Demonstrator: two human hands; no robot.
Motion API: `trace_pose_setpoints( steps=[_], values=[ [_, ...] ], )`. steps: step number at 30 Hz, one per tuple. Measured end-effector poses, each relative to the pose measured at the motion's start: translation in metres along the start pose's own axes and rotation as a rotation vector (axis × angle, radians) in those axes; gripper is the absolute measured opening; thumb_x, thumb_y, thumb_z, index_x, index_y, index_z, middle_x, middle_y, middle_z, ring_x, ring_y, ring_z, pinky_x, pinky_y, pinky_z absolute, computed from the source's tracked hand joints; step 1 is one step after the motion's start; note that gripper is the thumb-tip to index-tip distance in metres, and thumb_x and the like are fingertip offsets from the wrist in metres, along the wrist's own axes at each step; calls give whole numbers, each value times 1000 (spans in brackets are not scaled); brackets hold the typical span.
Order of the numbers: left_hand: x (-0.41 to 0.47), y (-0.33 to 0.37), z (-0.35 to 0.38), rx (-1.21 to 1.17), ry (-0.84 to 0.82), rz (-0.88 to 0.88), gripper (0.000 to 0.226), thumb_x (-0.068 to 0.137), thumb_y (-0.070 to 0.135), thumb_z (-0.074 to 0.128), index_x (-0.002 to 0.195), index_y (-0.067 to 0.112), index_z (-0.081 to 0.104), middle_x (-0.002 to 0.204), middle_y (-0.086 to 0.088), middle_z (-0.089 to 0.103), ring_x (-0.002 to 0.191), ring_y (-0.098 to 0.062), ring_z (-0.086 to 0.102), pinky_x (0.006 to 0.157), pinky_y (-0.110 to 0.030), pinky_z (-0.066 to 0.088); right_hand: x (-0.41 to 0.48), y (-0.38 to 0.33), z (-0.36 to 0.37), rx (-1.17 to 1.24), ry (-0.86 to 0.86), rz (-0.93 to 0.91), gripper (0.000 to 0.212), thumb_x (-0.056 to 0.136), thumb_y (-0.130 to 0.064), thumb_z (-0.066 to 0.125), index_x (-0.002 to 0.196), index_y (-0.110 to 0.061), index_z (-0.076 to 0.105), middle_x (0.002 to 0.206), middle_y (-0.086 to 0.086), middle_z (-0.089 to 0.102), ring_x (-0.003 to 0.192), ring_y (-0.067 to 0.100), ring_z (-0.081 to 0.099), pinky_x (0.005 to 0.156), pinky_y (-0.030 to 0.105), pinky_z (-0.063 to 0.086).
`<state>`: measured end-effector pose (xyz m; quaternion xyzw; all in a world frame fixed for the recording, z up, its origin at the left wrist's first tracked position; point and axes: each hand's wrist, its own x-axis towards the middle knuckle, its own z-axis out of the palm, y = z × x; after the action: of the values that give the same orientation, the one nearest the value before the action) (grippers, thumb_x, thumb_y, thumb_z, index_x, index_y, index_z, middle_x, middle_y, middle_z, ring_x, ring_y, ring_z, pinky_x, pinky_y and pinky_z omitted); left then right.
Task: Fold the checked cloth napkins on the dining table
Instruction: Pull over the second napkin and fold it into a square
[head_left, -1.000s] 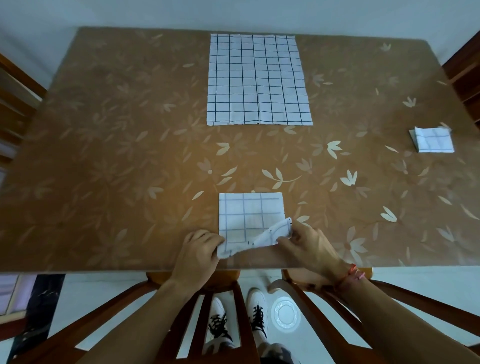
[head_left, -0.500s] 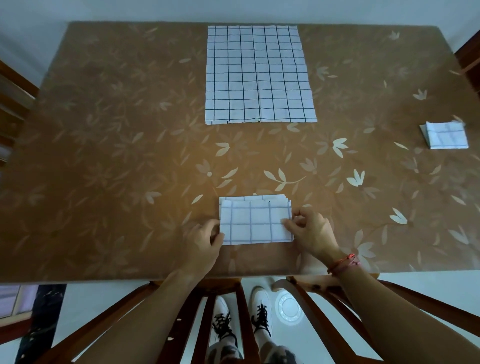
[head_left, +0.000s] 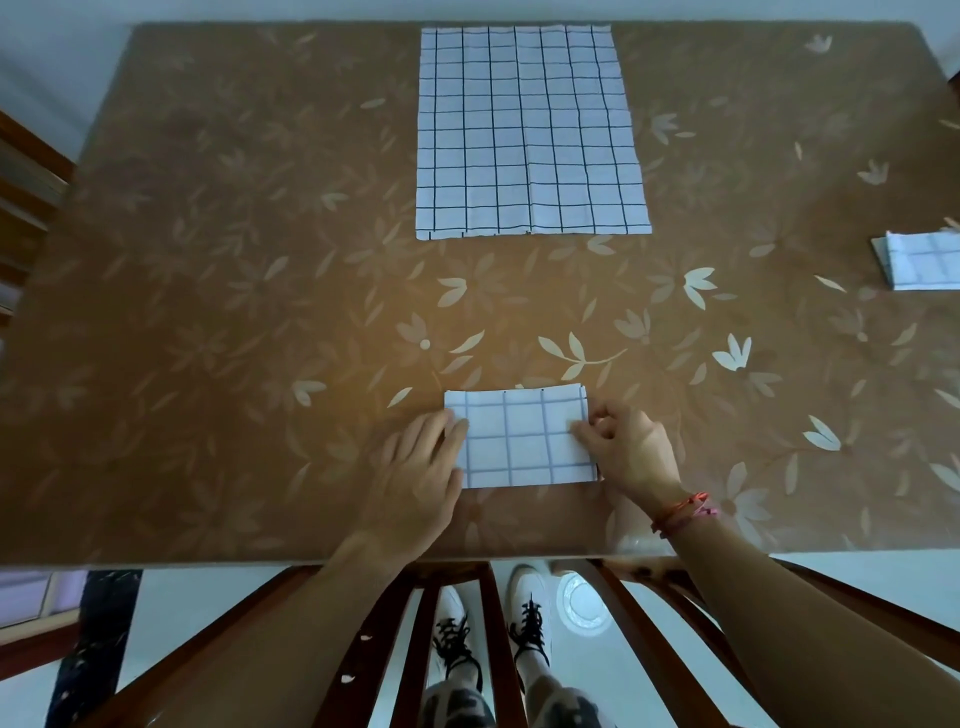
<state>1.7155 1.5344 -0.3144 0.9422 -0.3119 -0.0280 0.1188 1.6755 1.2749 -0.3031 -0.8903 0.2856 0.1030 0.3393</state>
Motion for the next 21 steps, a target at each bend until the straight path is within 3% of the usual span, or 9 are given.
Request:
trace_pose_setpoints(
  steps=[5,9,12,15,17,21],
  values=[
    [9,-10,7,122,-197,26,58,94,33,29,144,6,41,155,-9,33,145,-24,27,108,-50,36,-4,0,-2,-48,61,-30,25,90,-47,59,100,-25,60,84,-8,68,78,20,66,68,40,57],
    [9,-17,11,149,-246,38,60,95,35,23,147,6,33,158,-9,24,147,-22,18,112,-50,32,-24,-8,7,-215,150,-315,37,92,-37,57,120,-14,59,106,6,56,82,25,60,67,39,54],
    [10,-17,13,175,-251,41,61,95,35,24,149,6,30,159,-9,21,148,-22,15,115,-47,25,-47,-17,29,-322,123,-562,51,90,-36,53,131,-6,54,127,18,56,109,32,57,89,46,53],
    [12,-16,14,171,-246,37,60,94,34,27,146,5,36,157,-10,26,146,-22,21,114,-44,19,-73,-25,58,-423,3,-703,61,96,-37,47,145,-2,38,154,21,34,144,34,32,115,46,34],
    [12,-17,15,170,-243,51,59,96,34,26,146,4,36,157,-11,26,146,-22,22,113,-43,17,-84,-23,77,-490,-43,-777,65,98,-39,43,149,0,32,158,21,26,149,32,18,118,48,28],
    [11,-20,16,208,-250,55,61,99,36,17,151,5,18,160,-10,13,148,-22,12,116,-41,10,-86,-17,92,-610,-121,-783,77,96,-50,41,150,4,28,160,22,18,150,33,13,117,50,27]
  ],
)
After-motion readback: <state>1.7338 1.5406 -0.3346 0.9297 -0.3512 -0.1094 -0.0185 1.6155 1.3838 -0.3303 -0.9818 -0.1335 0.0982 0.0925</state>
